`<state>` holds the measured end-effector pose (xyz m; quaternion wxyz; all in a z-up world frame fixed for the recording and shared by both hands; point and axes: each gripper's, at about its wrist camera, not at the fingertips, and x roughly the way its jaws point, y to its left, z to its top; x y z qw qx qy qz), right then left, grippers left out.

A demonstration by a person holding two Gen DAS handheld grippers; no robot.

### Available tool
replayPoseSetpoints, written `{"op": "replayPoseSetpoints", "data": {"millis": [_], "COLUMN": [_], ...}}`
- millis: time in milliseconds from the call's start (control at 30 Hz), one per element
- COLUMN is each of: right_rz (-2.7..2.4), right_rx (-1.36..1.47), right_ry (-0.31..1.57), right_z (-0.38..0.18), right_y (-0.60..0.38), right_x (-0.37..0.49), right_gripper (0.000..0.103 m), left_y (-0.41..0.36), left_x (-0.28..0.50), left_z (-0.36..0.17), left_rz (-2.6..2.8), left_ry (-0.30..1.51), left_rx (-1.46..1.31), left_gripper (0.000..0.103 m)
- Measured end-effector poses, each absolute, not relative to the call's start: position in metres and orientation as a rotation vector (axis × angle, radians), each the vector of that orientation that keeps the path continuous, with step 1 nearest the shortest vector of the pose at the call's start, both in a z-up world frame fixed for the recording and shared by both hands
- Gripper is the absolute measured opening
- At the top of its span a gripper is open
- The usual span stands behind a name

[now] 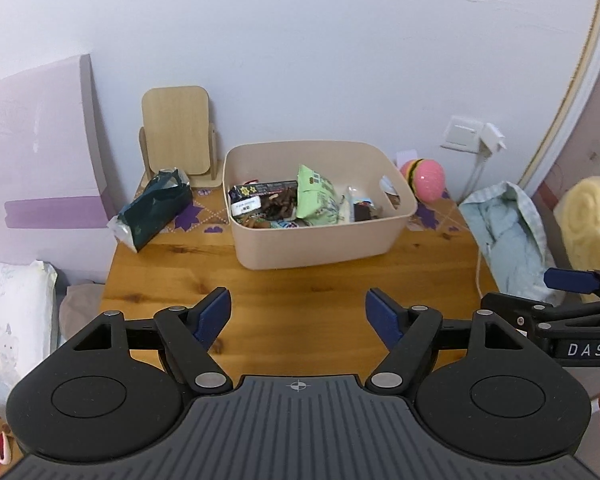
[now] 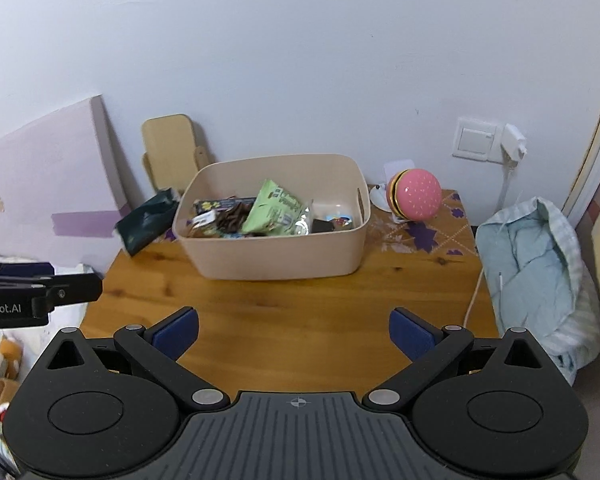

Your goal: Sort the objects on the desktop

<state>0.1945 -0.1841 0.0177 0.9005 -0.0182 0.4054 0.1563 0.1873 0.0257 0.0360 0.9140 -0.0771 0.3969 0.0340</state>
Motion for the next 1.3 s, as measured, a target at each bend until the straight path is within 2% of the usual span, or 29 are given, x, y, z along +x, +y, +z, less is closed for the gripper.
{"op": "replayPoseSetpoints", "data": {"millis": [333, 767, 1300], "right_rz": [0.345, 0.35, 0.326], "right_rx": [-0.174, -0.138, -0.118], "right_ry": [0.763, 0.794, 0.789], "right_z": [0.049, 0.068, 0.077], "right_y": [-0.19, -0.212, -0.227], "right_x": [0.11, 0.041, 0.02], "right_gripper": [0.103, 0.103, 0.103], "left_y": [-0.001, -0.025, -0.031], "left_x": [0.102, 0.019, -0.002], "left_z": [0.06, 0.068, 0.066], "left_rz": [0.074, 0.079, 0.056], "left_ry": [0.803, 0.813, 0.862], "left_rx": [-0.154, -0.139, -0.181], "left_gripper": [0.08, 0.081, 0.081]}}
